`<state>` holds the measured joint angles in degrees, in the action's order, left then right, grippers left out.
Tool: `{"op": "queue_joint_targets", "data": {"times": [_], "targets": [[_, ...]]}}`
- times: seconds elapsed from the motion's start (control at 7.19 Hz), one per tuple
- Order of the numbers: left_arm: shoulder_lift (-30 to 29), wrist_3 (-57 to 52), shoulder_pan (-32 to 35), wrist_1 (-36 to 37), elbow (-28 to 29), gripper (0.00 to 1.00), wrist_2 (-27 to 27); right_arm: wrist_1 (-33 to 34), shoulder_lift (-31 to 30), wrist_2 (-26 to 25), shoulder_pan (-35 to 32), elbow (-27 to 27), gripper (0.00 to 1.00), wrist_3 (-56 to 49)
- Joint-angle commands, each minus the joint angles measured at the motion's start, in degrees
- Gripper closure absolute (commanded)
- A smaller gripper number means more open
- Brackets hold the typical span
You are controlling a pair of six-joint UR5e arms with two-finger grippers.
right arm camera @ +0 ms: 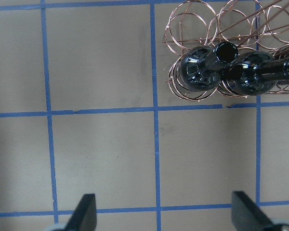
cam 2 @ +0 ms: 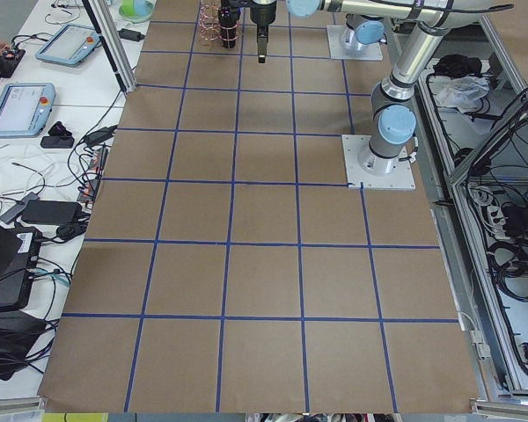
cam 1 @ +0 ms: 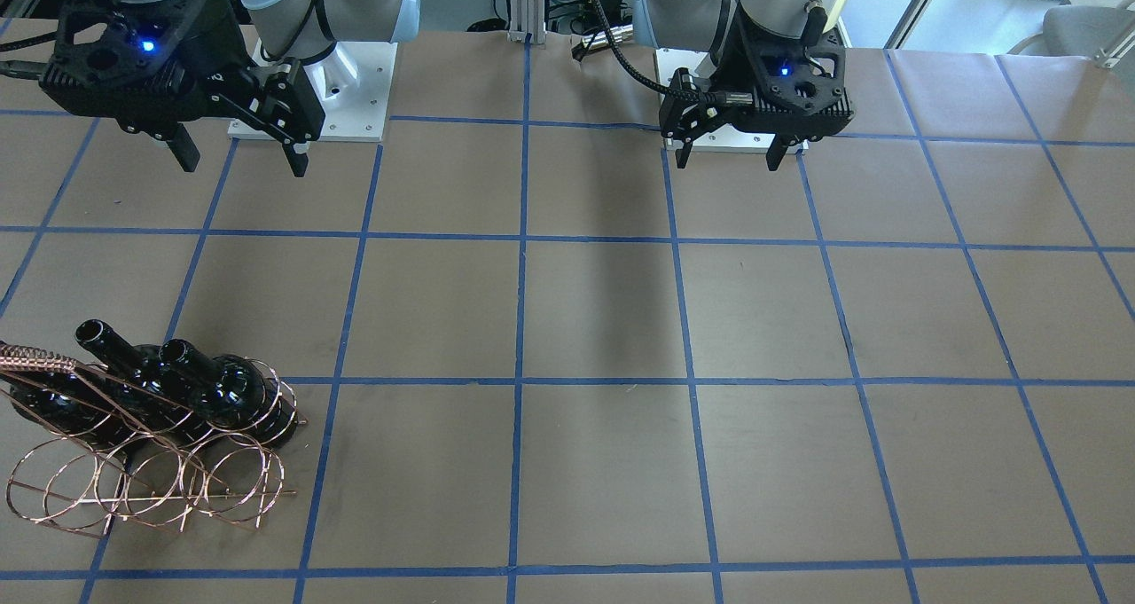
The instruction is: Place wine into wine basket
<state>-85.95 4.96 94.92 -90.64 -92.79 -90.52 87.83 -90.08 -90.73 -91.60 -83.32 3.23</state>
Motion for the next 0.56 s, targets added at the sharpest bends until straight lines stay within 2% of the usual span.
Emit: {"op": "queue_joint_targets", "data": {"times": [0.0,0.42], "targets": [[0.17,-0.04,0.0,0.02,-0.11,0.0,-0.01,0.14,-0.18,0.64,-0.42,0.0,0.0,0.37],[0.17,-0.04,0.0,0.02,-0.2,0.0,-0.01,0.06,0.08,0.03,-0.42,0.0,0.0,-0.33]]}}
